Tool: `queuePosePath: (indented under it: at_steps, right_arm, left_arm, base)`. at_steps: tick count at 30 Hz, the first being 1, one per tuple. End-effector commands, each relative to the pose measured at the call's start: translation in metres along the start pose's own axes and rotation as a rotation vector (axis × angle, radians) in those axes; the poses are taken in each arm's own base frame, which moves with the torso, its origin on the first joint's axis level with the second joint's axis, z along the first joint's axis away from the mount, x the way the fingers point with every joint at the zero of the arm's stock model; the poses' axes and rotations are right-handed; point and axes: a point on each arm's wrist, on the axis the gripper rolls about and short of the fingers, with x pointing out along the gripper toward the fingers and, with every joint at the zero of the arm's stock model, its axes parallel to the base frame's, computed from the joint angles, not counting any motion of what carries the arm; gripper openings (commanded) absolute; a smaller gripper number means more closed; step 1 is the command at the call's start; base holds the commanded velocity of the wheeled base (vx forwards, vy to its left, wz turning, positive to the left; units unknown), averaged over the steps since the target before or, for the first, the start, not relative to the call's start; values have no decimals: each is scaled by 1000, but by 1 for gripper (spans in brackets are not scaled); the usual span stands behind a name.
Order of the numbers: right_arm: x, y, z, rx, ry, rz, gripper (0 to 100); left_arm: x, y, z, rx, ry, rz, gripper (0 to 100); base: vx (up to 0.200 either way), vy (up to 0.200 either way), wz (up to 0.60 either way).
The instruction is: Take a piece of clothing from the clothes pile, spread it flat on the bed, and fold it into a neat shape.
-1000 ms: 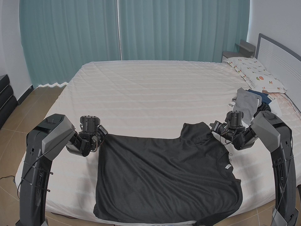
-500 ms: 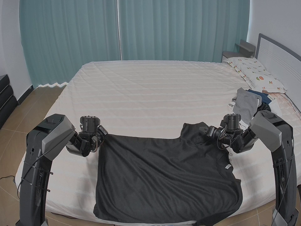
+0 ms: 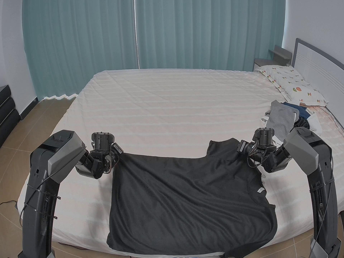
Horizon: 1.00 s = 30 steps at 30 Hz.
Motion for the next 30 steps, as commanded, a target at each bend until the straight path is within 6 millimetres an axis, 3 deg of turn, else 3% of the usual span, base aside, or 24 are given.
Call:
queuePosePath:
  at_steps: [1, 7, 15, 23, 30]
  right_arm:
    - [12, -2, 16, 2, -103, -38, 0]
    - [15, -1, 36, 17, -193, -50, 0]
    - [25, 5, 36, 2, -223, -26, 0]
    - [36, -5, 11, -19, -171, -49, 0]
    - [40, -14, 3, -19, -168, -92, 0]
  left_arm:
    - [0, 1, -1, 1, 2, 5, 0]
    - [0, 0, -1, 3, -6, 12, 0]
    - [0, 1, -1, 3, -6, 12, 0]
    - [1, 1, -4, 7, -1, 14, 0]
    - [3, 5, -8, 23, 8, 22, 0]
  base:
    - [0, 0, 0]
    - [0, 0, 0]
    - [0, 0, 0]
    - [0, 0, 0]
    - [0, 0, 0]
